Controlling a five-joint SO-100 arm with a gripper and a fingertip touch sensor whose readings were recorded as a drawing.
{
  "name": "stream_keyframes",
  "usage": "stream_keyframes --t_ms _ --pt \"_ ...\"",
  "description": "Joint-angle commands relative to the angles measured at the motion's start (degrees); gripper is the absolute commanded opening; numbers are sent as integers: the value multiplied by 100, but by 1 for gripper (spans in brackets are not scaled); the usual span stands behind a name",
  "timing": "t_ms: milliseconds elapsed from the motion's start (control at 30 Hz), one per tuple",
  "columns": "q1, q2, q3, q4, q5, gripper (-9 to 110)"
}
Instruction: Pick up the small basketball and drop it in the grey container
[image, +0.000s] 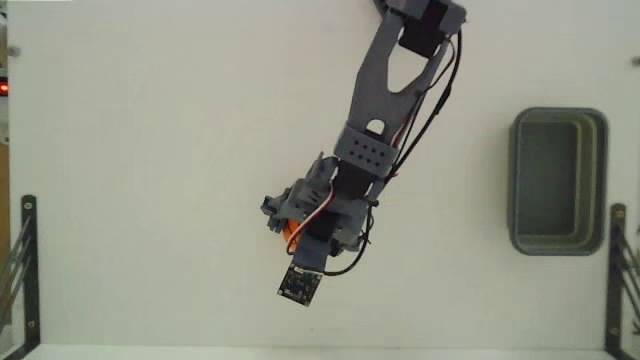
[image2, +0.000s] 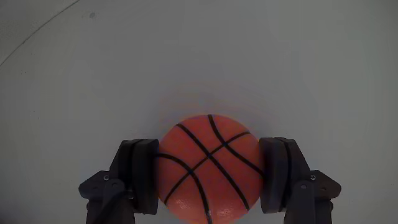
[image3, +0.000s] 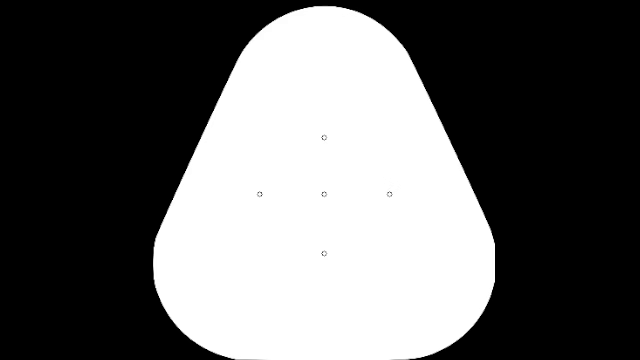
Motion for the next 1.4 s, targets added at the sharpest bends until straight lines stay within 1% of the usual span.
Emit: stream_keyframes --t_ms 0,1367 --pt "167 139 -52 -47 26 92" --pt "167 139 -52 -47 26 82"
